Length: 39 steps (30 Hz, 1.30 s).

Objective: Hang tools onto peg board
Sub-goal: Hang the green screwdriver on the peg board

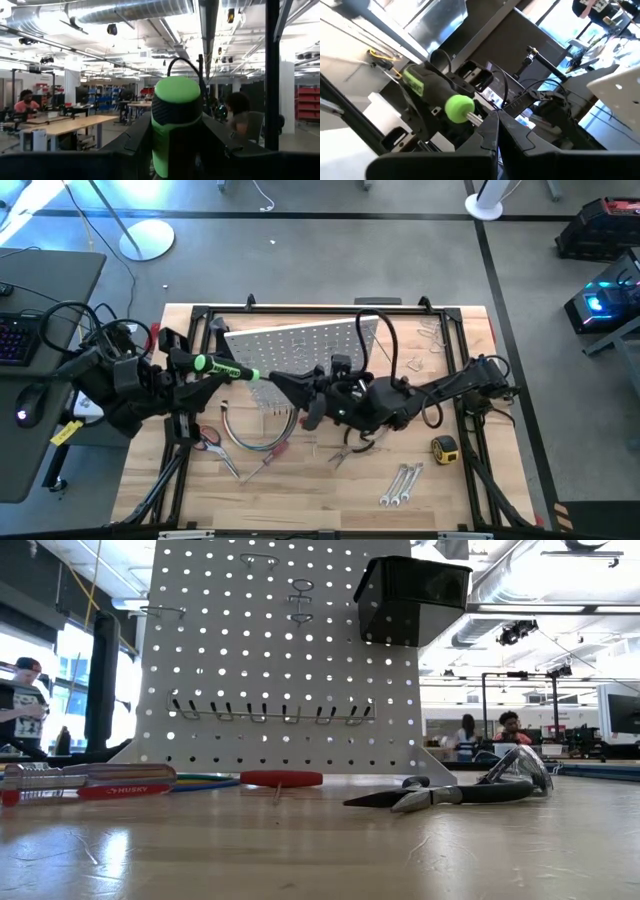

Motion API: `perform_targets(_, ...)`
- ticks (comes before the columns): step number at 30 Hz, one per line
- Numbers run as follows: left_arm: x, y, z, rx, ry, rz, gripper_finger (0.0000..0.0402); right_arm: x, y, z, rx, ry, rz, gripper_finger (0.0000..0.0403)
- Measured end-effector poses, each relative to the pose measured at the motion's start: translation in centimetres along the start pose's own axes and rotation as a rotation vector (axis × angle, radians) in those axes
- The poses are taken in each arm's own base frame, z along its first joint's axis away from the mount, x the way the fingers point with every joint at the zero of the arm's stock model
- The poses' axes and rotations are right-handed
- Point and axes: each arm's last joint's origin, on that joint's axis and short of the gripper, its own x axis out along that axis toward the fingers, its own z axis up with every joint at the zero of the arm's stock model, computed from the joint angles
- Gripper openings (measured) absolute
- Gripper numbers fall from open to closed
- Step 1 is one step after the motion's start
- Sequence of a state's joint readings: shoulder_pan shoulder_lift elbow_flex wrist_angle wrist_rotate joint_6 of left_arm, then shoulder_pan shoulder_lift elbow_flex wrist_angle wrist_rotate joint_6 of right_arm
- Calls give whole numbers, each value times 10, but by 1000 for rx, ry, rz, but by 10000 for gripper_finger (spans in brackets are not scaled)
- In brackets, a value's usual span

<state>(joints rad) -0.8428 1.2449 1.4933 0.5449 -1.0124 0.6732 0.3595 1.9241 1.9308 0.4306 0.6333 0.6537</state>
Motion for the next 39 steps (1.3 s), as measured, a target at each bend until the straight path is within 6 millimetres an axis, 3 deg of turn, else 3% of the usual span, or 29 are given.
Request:
perform_targets(27, 27, 14, -11, -1, -65, 35, 116, 5, -7, 1, 43, 10, 6, 0)
perform_targets(39, 29, 13, -14, 16, -47, 41, 116, 7, -8, 3, 28, 12, 16, 0)
